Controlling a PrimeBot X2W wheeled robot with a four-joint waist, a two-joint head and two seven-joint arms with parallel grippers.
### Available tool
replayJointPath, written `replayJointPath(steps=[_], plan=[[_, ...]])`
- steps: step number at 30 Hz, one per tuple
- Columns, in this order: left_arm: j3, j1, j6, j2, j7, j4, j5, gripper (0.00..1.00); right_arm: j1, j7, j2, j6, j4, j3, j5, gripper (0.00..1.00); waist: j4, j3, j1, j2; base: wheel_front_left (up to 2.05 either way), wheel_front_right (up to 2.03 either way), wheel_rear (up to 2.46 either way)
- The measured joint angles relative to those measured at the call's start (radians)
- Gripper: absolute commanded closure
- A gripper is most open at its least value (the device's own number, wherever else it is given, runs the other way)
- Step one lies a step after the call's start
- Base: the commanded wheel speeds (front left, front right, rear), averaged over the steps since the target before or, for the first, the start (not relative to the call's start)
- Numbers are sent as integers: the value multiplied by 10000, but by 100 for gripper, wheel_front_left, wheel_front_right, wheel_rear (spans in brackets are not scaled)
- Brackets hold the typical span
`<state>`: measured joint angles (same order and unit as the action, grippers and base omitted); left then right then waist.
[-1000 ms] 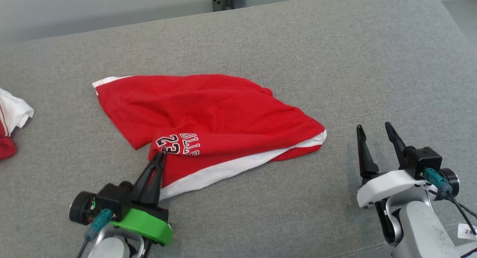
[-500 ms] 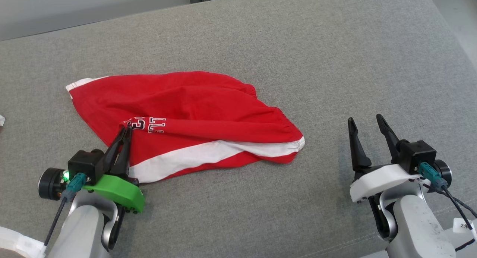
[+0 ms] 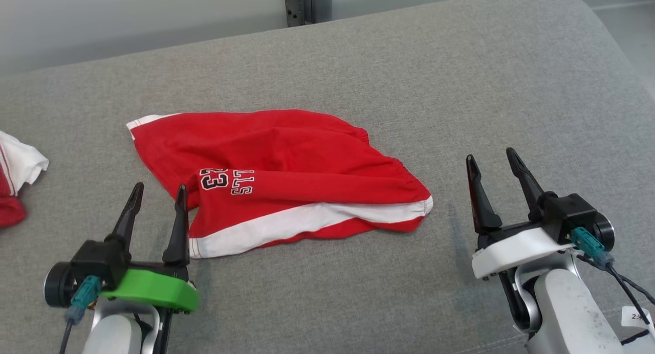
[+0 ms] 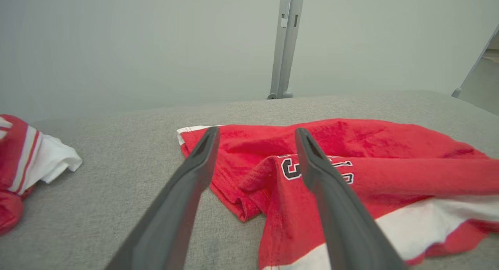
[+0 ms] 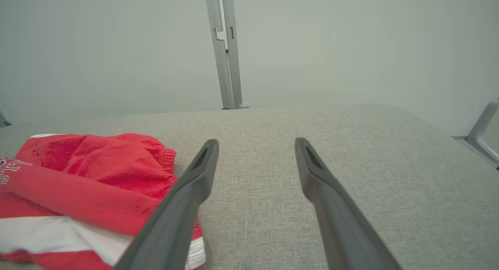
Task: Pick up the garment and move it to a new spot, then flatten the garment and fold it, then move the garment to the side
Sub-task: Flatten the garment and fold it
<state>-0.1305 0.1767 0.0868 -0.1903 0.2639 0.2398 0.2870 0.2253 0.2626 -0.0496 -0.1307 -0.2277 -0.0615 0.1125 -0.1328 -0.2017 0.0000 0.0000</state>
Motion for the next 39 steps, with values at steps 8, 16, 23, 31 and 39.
replayJointPath(steps=[8, 16, 23, 31, 39], plan=[[671, -1374, -50, 738, 0, -953, -257, 0, -426, 0, 0, 0, 608, -128, 23, 0, 432, 614, 0, 0, 0, 0, 0], [838, -2168, 15, 1129, 0, -1126, -433, 0, -848, 0, 0, 0, 652, -186, 157, 0, 786, 1158, 0, 0, 0, 0, 0], [897, -2283, 117, 1229, 0, -949, -500, 0, -941, 0, 0, 0, 598, -270, 173, 0, 896, 1278, 0, 0, 0, 0, 0], [821, -2266, 249, 1283, 0, -497, -562, 0, -929, 0, 0, 0, 445, -274, 144, 0, 759, 1159, 0, 0, 0, 0, 0], [-13, -1786, 376, 1072, -290, 989, -303, 0, -769, 0, 0, 0, 362, -305, 132, 0, 565, 892, 0, 0, 0, 0, 0]])
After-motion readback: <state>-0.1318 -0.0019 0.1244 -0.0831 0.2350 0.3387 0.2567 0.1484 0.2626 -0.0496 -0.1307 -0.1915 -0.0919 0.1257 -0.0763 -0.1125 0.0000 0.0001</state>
